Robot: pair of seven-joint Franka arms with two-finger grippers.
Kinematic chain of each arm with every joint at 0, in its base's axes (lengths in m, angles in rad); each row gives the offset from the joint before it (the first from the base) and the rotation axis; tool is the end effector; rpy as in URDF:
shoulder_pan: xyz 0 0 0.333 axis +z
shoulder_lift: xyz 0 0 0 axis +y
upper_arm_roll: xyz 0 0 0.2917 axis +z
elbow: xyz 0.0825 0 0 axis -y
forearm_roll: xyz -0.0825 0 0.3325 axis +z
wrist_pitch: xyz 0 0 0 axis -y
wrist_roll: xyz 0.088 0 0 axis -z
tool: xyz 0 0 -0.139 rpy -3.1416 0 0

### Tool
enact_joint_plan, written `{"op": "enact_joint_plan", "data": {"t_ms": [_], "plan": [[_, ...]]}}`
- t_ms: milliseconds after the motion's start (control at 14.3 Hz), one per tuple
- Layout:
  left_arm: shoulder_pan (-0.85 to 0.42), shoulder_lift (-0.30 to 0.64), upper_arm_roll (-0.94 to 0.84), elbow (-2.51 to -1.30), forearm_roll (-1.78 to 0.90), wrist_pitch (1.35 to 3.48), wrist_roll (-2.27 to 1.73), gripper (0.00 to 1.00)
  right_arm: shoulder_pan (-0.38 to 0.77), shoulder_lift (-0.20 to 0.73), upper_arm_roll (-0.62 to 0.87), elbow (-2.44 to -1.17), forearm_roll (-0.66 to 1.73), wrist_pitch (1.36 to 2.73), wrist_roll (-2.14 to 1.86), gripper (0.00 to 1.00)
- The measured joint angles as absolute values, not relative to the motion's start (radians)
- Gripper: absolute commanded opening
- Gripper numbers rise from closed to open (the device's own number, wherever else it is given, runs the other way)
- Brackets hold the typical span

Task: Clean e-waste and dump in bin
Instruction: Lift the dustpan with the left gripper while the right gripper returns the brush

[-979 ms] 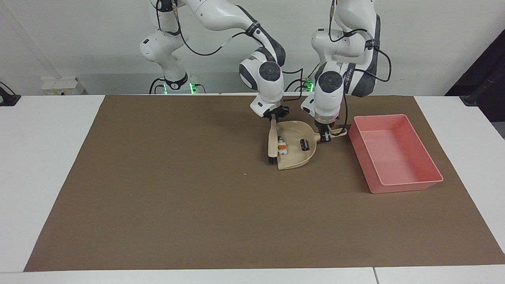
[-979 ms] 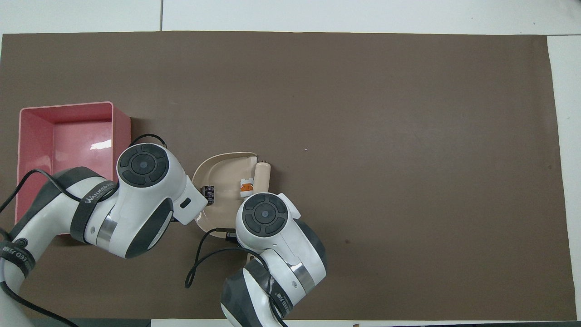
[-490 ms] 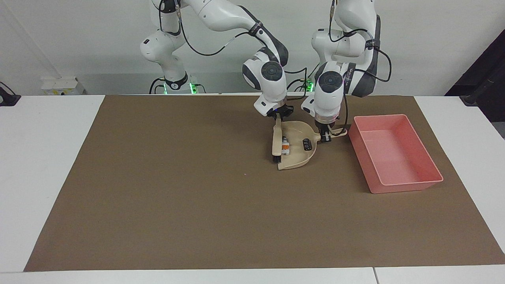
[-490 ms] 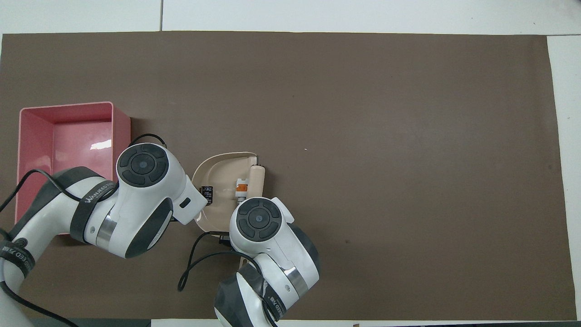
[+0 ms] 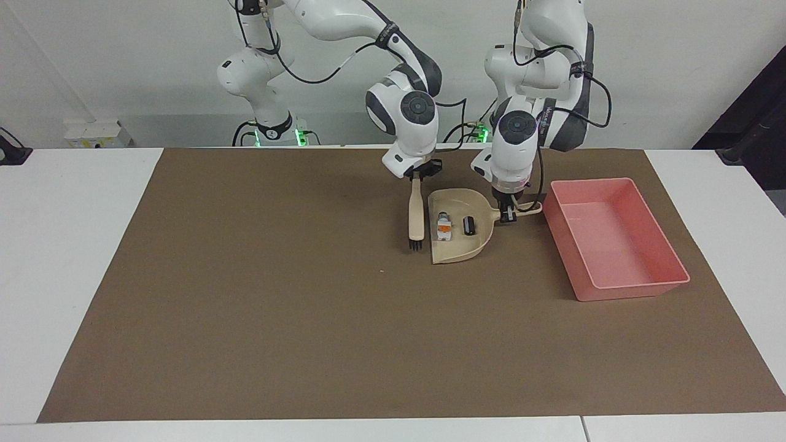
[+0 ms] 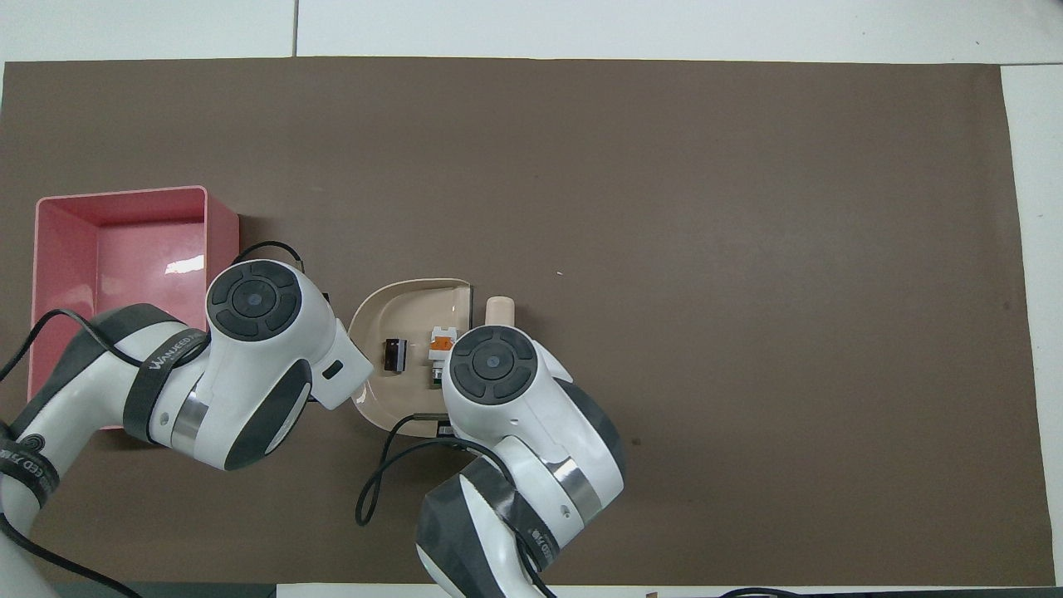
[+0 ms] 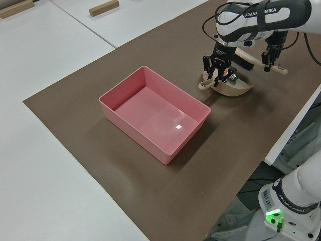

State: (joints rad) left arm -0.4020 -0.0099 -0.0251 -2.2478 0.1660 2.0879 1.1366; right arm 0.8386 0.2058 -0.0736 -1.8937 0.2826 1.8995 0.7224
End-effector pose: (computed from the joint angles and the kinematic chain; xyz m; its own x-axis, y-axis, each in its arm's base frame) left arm 0.4228 -0.1784 0.3348 -0.0923 -0.9788 -0.1831 -0.9933 0.0776 0.0857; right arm 0.3614 0.3884 0.3549 0.9498 -0.0671 -0.3056 -0.0808 -0.9962 -0.0324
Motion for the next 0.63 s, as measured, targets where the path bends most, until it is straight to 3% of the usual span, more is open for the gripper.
{"op": "enact_joint_plan", "data": {"t_ms": [350,629], "plan": [[-0.35,-0.019,-0.019,-2.235,0.08,2.089,1.229,0.0,0.623,0.034,-0.078,-1.921,0.206,1.648,0.543,0.0],[-0.323,-0.061,-0.016,-2.213,0.012,2.075,1.283,0.0,0.409,-0.077,-0.081,-2.021,0.141,1.603,0.329,0.0]]}}
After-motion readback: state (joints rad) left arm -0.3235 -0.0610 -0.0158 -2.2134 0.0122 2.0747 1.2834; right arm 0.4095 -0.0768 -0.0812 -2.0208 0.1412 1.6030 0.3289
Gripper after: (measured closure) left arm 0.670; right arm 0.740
